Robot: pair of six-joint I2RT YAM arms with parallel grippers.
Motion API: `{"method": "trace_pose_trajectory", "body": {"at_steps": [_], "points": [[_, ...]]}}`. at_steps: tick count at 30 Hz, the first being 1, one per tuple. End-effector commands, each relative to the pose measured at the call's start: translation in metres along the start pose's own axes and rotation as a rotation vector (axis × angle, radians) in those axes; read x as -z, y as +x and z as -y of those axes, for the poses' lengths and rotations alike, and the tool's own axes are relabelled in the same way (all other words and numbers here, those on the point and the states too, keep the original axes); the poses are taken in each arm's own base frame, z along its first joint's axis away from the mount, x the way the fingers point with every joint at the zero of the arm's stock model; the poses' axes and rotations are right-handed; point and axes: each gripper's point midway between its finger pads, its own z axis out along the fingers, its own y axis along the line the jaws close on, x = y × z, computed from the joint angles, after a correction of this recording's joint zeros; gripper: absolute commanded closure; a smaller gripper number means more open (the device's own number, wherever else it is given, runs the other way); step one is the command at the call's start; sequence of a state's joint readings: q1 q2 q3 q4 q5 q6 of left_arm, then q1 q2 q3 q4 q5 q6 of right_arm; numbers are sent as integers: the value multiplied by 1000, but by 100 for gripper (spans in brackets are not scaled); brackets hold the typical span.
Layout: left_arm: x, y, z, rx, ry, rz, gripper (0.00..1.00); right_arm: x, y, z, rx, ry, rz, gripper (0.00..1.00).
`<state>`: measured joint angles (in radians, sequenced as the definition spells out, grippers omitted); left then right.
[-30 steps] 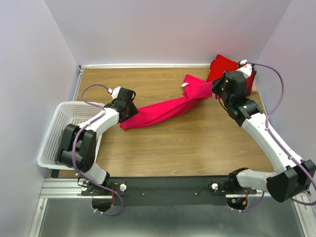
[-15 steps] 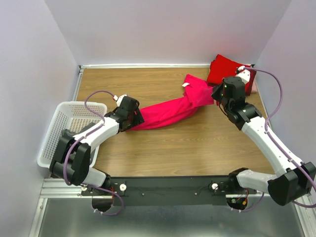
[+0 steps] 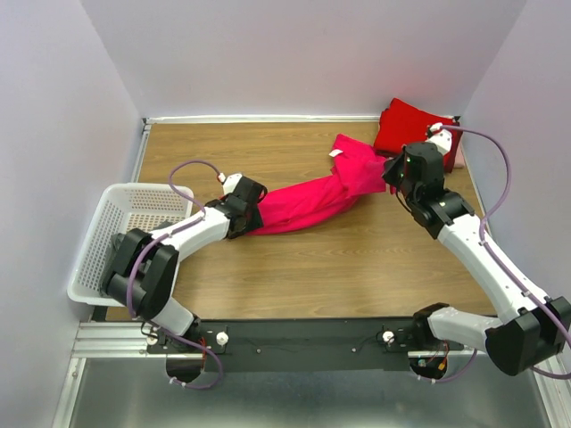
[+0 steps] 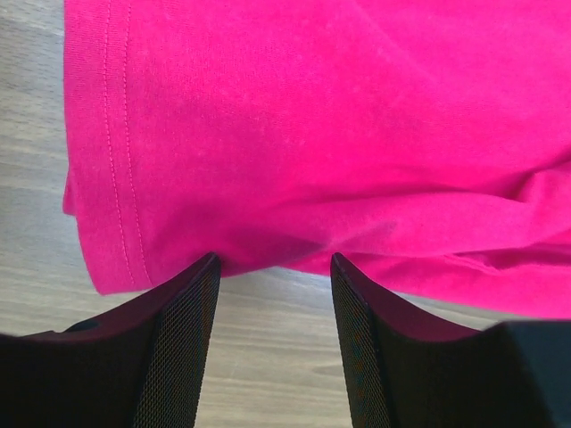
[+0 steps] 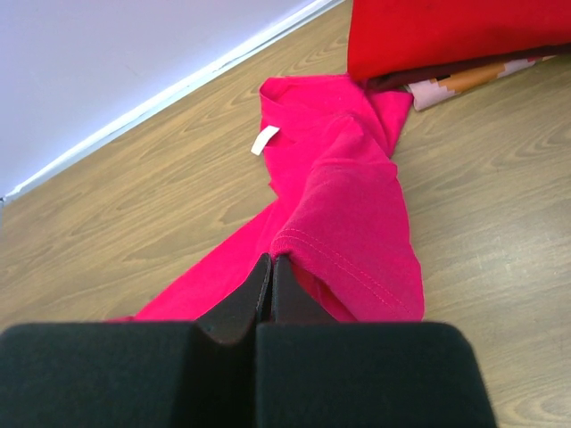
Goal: Fold and stack the t-shirts
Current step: Flatten the tshirt out
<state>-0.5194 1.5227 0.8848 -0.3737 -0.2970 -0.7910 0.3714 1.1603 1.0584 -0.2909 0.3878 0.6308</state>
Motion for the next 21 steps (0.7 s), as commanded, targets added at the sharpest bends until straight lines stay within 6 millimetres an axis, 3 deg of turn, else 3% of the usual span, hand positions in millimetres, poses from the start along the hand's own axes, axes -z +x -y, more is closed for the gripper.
{"method": "trace_pose_trajectory", "body": {"at_steps": [1, 2, 3, 6, 9, 10, 12, 17, 21], "points": [[-7, -9, -7, -23, -75, 37, 40, 5, 3, 5, -2, 1, -9, 99], [-7, -12, -6, -22, -77, 45, 41, 5, 3, 5, -3, -2, -10, 99], [-9, -13, -7, -22, -91, 50, 49, 5, 3, 5, -2, -2, -10, 99], [-13, -20, -7, -29, -122, 63, 62, 7, 3, 5, -1, -10, -10, 99], [-18, -28, -6, -43, -159, 73, 91, 10, 0, 6, 3, -11, 1, 99], [-17, -35, -1, -42, -153, 84, 95, 11, -2, 6, 5, -10, 6, 100], [-16, -44, 1, -43, -149, 98, 100, 14, -4, 7, 9, -9, 13, 99], [-5, -90, 15, -7, -108, 158, 100, 18, -9, 6, 13, -17, 23, 99], [4, -99, 27, -35, -35, 146, 96, 20, -6, 6, 19, -28, 10, 99]]}}
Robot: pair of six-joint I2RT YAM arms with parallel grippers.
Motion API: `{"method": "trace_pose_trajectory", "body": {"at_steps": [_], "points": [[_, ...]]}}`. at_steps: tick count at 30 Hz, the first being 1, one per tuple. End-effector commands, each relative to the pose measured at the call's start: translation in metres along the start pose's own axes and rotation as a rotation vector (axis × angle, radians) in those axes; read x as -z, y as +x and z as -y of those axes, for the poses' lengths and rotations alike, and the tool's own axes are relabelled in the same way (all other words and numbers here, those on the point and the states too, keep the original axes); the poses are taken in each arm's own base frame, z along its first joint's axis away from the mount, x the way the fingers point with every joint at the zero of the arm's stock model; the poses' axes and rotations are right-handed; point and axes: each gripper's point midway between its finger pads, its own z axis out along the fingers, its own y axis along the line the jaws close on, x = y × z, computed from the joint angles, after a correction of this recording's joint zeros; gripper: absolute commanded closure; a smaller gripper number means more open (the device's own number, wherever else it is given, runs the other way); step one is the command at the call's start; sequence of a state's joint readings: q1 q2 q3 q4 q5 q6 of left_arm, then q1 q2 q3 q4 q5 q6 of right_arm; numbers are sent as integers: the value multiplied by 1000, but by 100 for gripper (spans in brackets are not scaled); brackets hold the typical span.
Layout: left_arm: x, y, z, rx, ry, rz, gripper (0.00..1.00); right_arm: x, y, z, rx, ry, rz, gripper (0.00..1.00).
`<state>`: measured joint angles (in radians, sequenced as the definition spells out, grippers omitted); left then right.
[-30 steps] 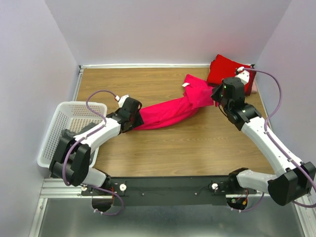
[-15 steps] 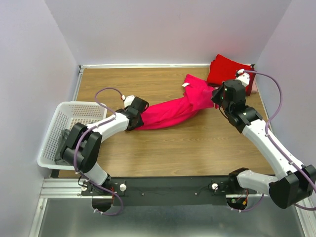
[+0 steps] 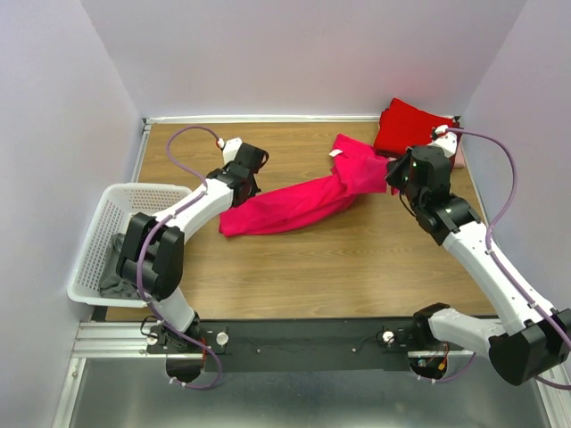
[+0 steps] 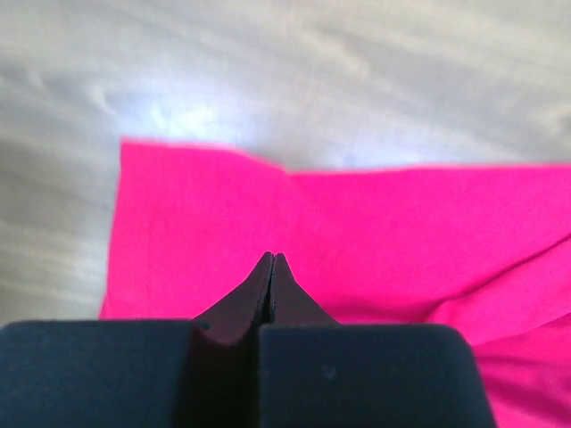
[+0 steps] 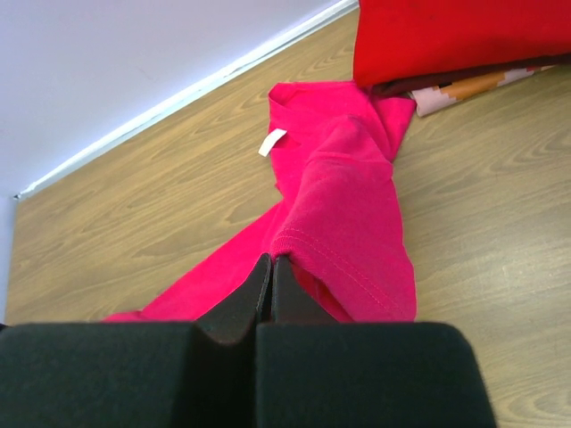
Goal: Fold and stack the t-shirts
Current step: Flatten the tshirt out
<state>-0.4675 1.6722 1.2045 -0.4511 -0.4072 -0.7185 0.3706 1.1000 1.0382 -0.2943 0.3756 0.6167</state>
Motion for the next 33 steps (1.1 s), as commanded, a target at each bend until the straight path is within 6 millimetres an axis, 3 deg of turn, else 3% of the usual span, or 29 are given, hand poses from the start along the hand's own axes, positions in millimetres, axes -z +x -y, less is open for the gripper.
{"method": "trace_pose_trajectory", "body": {"at_steps": [1, 3, 5, 11, 16, 20, 26, 29, 30, 33], "points": [[5, -1, -2, -35, 25, -16, 86, 7, 2, 4, 19, -9, -18, 100], [12, 6, -3, -35, 52, -30, 57, 7, 8, 6, 14, -8, -30, 99], [13, 22, -11, -55, 50, -49, 47, 6, 12, 6, 12, -13, -44, 99], [19, 51, -15, -165, 84, -83, 43, 4, 21, 8, 18, -13, -66, 99], [4, 76, -13, -223, 80, -150, 42, 4, 22, 8, 18, -13, -71, 99], [-10, 78, -13, -236, 51, -146, 42, 7, 22, 10, 19, -15, -65, 99], [-17, 83, -6, -245, 65, -174, 43, 8, 22, 13, 25, -8, -63, 99], [-18, 85, -4, -248, 76, -184, 54, 7, 24, 14, 25, -5, -67, 99], [-19, 87, -3, -248, 81, -189, 68, 7, 24, 14, 26, -4, -68, 99], [-18, 85, -2, -249, 85, -191, 85, 7, 22, 13, 26, -6, -63, 99]]}}
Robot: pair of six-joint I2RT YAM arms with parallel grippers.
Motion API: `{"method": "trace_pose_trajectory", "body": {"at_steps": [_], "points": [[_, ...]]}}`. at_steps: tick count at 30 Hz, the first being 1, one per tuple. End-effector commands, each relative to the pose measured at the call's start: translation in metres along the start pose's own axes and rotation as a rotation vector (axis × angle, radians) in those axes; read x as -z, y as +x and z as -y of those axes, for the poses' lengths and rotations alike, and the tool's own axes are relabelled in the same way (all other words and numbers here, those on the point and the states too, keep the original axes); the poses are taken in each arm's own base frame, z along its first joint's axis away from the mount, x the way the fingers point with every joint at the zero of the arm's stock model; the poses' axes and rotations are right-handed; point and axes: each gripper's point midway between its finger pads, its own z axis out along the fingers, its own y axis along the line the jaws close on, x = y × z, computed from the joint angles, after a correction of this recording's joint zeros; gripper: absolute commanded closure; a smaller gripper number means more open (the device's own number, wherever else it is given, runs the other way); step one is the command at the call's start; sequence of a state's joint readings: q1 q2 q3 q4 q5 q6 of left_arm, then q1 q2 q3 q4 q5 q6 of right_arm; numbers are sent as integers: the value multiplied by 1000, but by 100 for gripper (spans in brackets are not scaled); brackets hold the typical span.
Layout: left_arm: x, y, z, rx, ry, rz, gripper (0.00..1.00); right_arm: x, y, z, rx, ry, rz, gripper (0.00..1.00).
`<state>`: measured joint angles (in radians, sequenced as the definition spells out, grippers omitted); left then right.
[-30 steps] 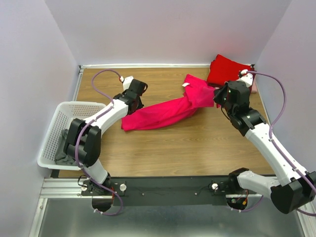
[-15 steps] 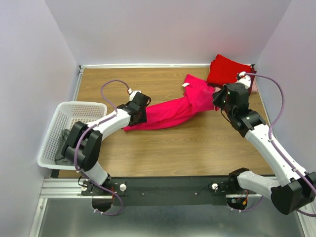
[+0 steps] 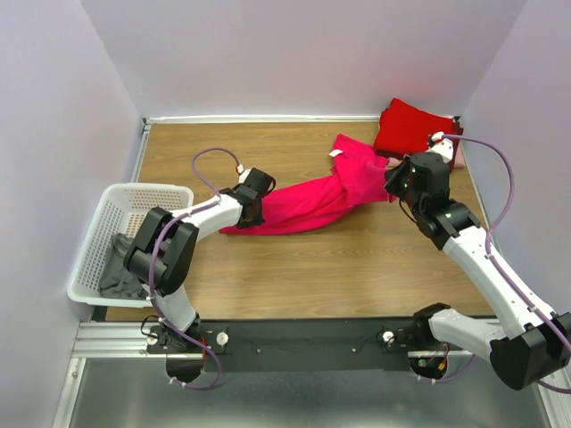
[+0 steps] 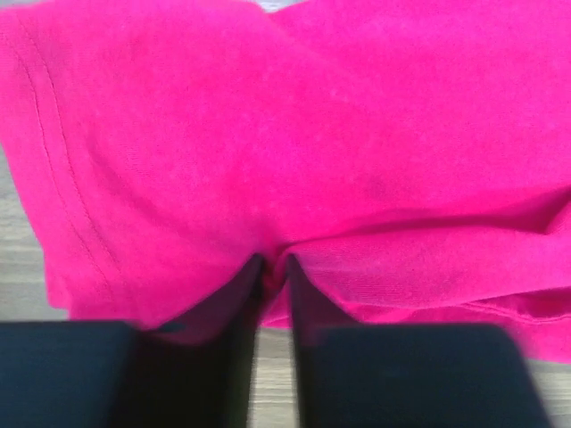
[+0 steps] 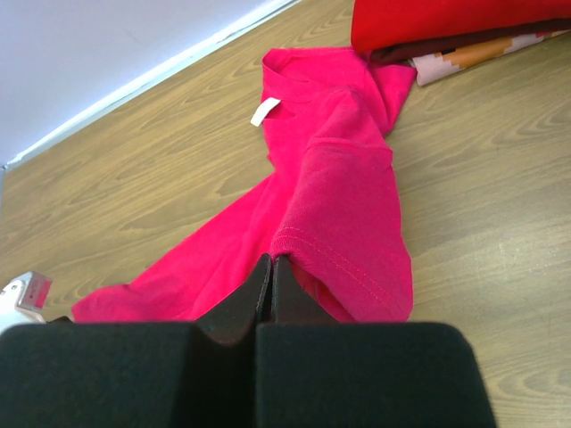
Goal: Fold and stack the t-shirts
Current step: Flatten the tshirt out
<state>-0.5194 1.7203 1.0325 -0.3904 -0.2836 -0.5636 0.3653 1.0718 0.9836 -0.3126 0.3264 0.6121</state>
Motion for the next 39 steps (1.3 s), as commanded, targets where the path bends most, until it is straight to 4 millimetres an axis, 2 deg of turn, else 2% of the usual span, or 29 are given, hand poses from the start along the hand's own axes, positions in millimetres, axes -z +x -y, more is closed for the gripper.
{"method": "trace_pose_trajectory", "body": {"at_steps": [1, 3, 7, 9, 10, 12, 13, 15, 16, 17, 18, 19, 20, 21, 22, 24, 25, 26, 27, 29, 30, 31, 33, 34, 35, 36, 37, 38, 39], "points": [[1, -11, 10, -3, 35, 18, 92, 3, 0, 5, 9, 8, 0, 99], [3, -17, 9, -5, 25, 26, 100, 3, -1, 5, 8, 10, 3, 99], [13, -49, -1, 29, -17, 88, 100, 5, -3, 5, 13, 7, 8, 99], [20, -79, -6, 76, -24, 134, 100, 7, -5, 3, 11, 2, 13, 99], [28, -105, -8, 113, -11, 178, 100, 8, -7, 3, 10, 0, 17, 99], [29, -125, -8, 138, -7, 204, 100, 10, -10, 2, 8, -4, 25, 99], [36, -149, -5, 159, 6, 251, 100, 10, -10, 2, 10, -3, 26, 100], [33, -169, -10, 190, -6, 270, 100, 11, -11, 3, 13, 1, 28, 99], [15, -177, -10, 204, -13, 256, 100, 10, -10, 3, 18, 2, 25, 99], [20, -188, -7, 216, 0, 282, 100, 10, -10, 3, 19, 1, 23, 99], [3, -188, -11, 226, -7, 259, 100, 10, -9, 4, 20, 6, 21, 99], [2, -203, -10, 238, 4, 279, 100, 9, -6, 6, 26, 10, 15, 99], [-4, -208, -10, 245, 6, 279, 100, 8, -5, 7, 28, 13, 11, 99], [-22, -206, -15, 254, -3, 254, 100, 8, -3, 8, 30, 17, 6, 99], [-21, -220, -13, 264, 12, 277, 100, 7, 1, 11, 31, 24, -2, 99], [-27, -230, -12, 267, 29, 284, 100, 7, 4, 13, 33, 29, -10, 99], [-34, -233, -14, 267, 36, 276, 91, 6, 6, 15, 32, 32, -15, 99], [-30, -244, -13, 272, 50, 297, 65, 5, 13, 18, 38, 37, -30, 99], [-27, -249, -14, 276, 51, 305, 65, 4, 17, 19, 39, 38, -40, 99], [-9, -257, -16, 285, 57, 330, 36, 2, 29, 25, 44, 51, -66, 99], [-4, -256, -17, 287, 53, 330, 35, 1, 33, 27, 41, 57, -75, 99], [0, -253, -20, 316, 47, 326, 24, 0, 38, 30, 43, 64, -84, 99], [-2, -224, -33, 350, -19, 252, 23, -2, 46, 37, 49, 84, -98, 99], [10, -219, -40, 391, -46, 258, 23, -3, 55, 43, 49, 100, -117, 99], [2, -186, -48, 447, -87, 190, 23, -4, 60, 46, 52, 111, -125, 99], [3, -171, -50, 491, -102, 171, 23, -6, 65, 50, 54, 122, -137, 99], [18, -164, -56, 540, -109, 186, 22, -7, 73, 56, 53, 136, -154, 99], [11, -130, -61, 604, -143, 128, 22, -8, 78, 58, 57, 143, -165, 99], [12, -117, -65, 631, -155, 113, 21, -9, 81, 60, 57, 150, -173, 99]]}}
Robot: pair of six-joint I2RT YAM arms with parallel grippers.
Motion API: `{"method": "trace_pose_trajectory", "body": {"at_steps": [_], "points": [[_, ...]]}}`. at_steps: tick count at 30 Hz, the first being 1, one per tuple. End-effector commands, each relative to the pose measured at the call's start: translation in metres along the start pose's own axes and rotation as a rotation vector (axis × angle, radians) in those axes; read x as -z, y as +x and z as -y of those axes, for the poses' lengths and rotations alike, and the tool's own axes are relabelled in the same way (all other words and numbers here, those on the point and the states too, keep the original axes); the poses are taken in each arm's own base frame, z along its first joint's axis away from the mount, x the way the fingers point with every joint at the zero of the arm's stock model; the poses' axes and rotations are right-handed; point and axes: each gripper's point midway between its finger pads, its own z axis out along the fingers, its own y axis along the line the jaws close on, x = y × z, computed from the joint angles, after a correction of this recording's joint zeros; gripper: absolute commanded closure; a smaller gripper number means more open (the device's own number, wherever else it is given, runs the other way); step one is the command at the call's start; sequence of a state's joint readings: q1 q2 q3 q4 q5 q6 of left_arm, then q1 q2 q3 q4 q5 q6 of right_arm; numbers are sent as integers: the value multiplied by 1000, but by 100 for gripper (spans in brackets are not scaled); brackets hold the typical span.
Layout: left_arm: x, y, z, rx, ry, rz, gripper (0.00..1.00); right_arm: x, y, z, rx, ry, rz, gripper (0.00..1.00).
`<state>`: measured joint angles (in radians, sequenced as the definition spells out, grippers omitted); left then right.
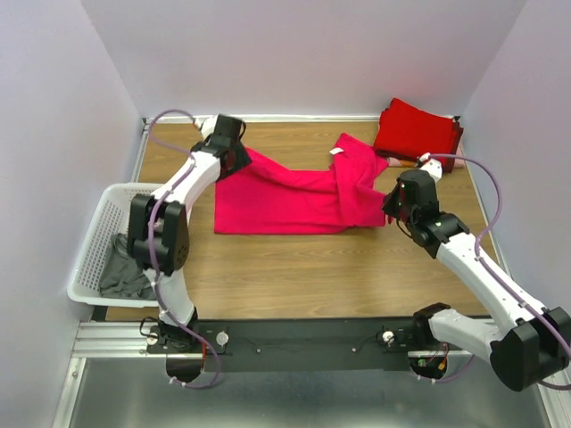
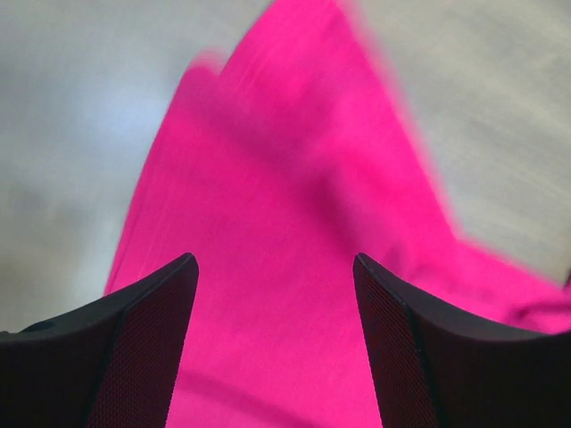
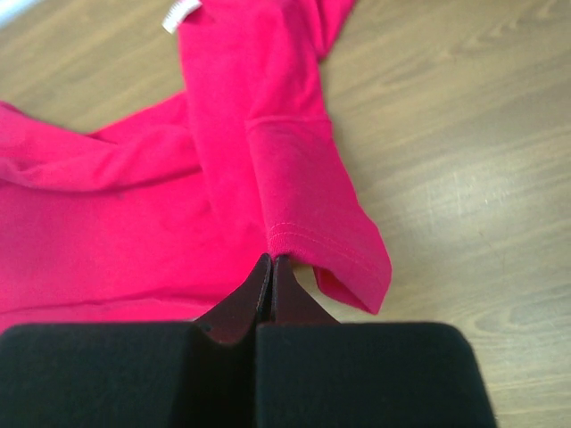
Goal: Fold and stack the t-shirts
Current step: Flatten the tshirt out
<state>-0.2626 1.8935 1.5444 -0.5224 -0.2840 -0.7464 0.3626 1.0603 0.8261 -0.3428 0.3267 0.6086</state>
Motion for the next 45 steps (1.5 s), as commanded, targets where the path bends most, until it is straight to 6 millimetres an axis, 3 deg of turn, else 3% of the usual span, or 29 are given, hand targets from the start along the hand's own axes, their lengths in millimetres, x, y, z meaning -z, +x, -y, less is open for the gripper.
{"method": "trace_pose_trajectory", "body": {"at_steps": [1, 2, 5, 11, 15, 20, 29, 37, 41, 45], "points": [[29, 42, -47, 197, -135, -48, 22, -10, 24, 17, 1, 60, -57, 99], [29, 61, -61, 214, -174, -77, 22, -11, 27, 19, 3, 64, -63, 99], [38, 81, -76, 218, -224, -109, 22, -13, 33, 21, 6, 69, -80, 99], [33, 110, -99, 229, -317, -158, 25, -19, 43, 20, 10, 53, -106, 99], [26, 118, -102, 228, -332, -174, 27, -22, 51, 20, 12, 45, -124, 99], [16, 127, -108, 216, -372, -192, 39, -24, 54, 21, 18, 45, -130, 99], [4, 125, -116, 188, -427, -169, 53, -29, 57, 26, 28, 70, -126, 99], [5, 102, -105, 164, -409, -127, 57, -30, 53, 30, 26, 89, -110, 100], [6, 89, -101, 151, -408, -107, 57, -32, 51, 42, 21, 137, -89, 99], [1, 86, -98, 144, -406, -113, 57, -33, 52, 48, 16, 154, -91, 99]]}}
